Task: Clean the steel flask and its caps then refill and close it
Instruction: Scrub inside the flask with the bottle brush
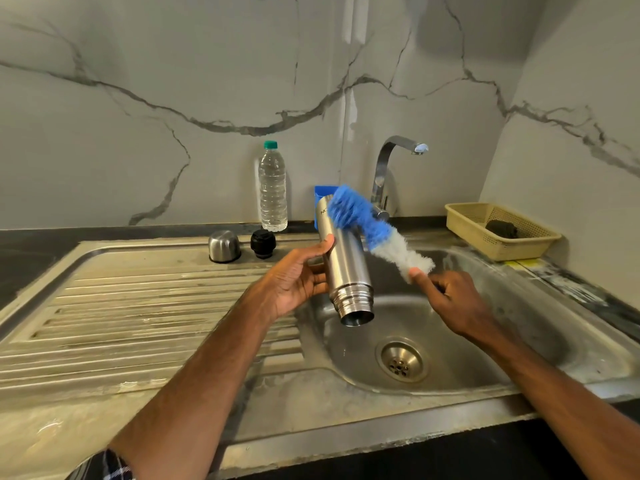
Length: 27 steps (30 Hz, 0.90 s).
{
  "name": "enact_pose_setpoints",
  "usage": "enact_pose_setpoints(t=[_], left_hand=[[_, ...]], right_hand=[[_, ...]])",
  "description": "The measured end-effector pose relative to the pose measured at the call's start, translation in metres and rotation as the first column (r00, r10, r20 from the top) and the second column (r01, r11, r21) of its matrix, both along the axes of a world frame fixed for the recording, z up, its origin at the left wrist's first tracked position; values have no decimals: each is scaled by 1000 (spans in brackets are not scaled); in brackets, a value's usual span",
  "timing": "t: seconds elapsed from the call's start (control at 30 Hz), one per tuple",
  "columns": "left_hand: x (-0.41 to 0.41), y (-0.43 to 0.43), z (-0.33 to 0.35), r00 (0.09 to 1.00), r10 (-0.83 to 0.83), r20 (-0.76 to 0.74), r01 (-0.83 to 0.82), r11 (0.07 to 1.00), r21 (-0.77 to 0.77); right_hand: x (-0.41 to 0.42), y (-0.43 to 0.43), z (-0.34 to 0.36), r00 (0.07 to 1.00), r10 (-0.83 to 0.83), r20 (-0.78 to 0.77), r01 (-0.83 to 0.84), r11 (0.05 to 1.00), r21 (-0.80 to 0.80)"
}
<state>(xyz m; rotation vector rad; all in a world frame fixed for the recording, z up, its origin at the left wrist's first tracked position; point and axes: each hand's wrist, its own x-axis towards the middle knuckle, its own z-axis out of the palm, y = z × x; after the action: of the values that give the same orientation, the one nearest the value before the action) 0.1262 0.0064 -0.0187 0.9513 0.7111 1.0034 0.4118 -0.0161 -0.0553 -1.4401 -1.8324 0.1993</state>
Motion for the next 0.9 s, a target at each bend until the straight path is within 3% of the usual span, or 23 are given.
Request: enact_pose_setpoints(t=[0.57, 0.7, 0.8, 0.9], left_hand=[[-7, 6, -2, 997, 60, 41, -60, 998, -9], [-6, 6, -4, 997, 69, 34, -69, 998, -9], [-5, 7, -5, 998, 69, 8, -69, 998, 0], [-4, 8, -6, 998, 70, -5, -70, 998, 3]], right_hand=[[-2, -1, 1, 999, -35, -5, 35, 999, 7], [-1, -2, -1, 996, 33, 85, -33, 999, 9], [-1, -2, 1, 999, -15, 30, 15, 1000, 14], [-3, -5, 0, 995, 19, 96, -22, 999, 25]])
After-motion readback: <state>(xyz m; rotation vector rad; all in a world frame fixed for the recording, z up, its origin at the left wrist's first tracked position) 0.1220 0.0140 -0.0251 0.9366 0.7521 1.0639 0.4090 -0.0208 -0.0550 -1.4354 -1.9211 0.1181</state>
